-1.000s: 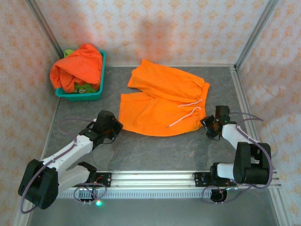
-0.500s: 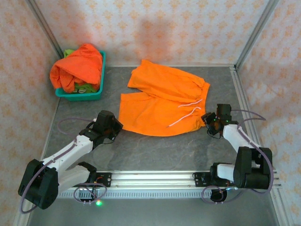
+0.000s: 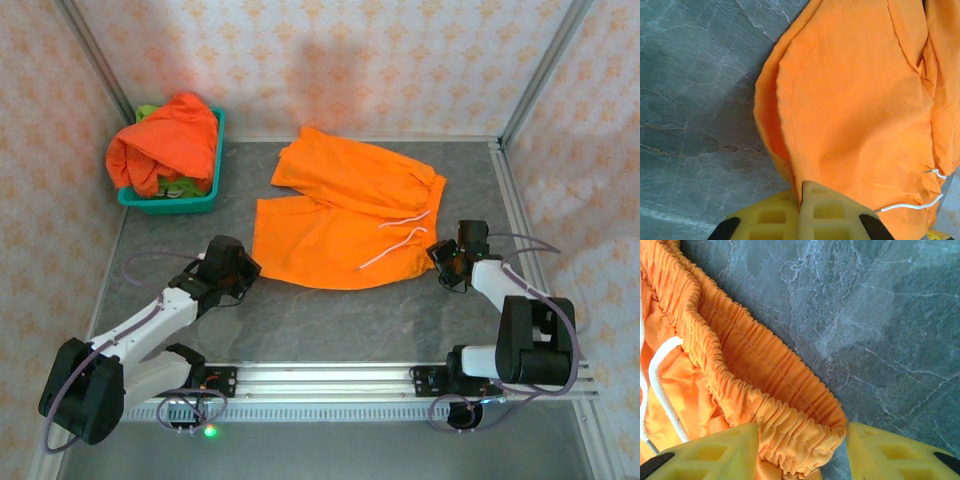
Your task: Fold and stack the shorts
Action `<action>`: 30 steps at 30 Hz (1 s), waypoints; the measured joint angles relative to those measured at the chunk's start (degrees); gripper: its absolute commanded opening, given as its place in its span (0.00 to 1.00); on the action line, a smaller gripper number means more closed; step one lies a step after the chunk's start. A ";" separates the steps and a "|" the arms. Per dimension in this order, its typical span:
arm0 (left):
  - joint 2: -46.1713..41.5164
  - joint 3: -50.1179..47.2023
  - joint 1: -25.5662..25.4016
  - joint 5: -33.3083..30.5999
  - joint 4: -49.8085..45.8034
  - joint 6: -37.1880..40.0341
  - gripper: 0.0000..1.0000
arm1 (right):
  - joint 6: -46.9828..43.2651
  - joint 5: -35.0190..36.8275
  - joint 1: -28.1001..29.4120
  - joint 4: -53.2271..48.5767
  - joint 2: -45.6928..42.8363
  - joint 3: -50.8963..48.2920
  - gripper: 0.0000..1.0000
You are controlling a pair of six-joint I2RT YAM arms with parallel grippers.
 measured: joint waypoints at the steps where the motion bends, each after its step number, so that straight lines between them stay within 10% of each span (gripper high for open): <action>1: 0.00 0.00 0.00 0.00 0.00 0.00 0.00 | 0.00 0.00 0.00 0.26 0.46 0.02 0.47; 20: -0.11 0.28 0.00 -1.64 -2.47 1.60 0.00 | -0.20 -0.61 0.07 1.16 3.85 2.27 0.08; 30: -4.57 16.20 2.40 -6.34 -14.21 8.96 0.00 | -3.34 0.74 0.07 -7.37 -5.16 11.58 0.00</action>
